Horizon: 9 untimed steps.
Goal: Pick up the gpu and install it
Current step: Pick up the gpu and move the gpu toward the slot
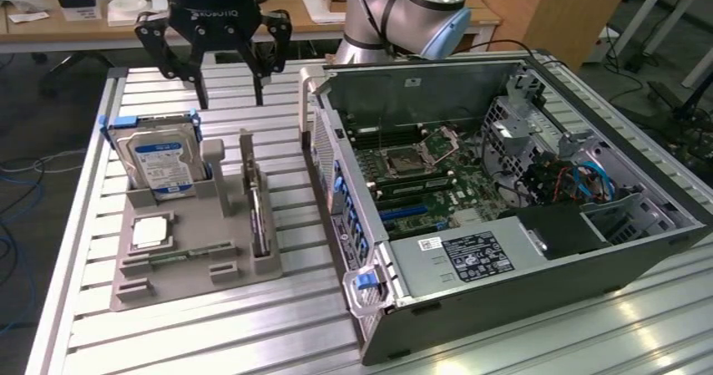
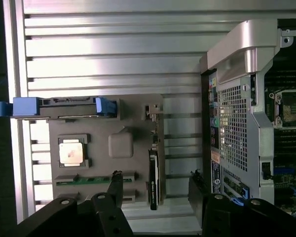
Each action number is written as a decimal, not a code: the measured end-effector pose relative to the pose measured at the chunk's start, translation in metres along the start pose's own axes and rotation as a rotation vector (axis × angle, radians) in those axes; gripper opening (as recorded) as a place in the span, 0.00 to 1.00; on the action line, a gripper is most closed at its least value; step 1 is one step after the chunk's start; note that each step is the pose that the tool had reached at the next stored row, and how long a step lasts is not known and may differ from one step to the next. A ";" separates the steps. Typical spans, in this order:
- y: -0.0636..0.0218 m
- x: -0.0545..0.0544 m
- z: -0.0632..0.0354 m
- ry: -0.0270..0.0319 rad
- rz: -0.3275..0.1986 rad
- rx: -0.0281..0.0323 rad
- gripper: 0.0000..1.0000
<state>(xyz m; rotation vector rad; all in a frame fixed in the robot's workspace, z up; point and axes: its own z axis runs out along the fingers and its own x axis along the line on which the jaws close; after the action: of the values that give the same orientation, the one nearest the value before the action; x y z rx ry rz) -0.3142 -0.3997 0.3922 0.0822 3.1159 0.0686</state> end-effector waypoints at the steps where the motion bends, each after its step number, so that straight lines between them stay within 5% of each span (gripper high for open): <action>1: -0.0007 0.000 0.0004 0.0008 -0.002 0.0001 0.65; 9: -0.0167 -0.001 0.0059 0.0037 -0.003 0.0007 0.65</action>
<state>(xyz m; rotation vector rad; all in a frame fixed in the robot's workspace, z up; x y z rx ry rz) -0.3141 -0.4162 0.3856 0.0774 3.1197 0.0677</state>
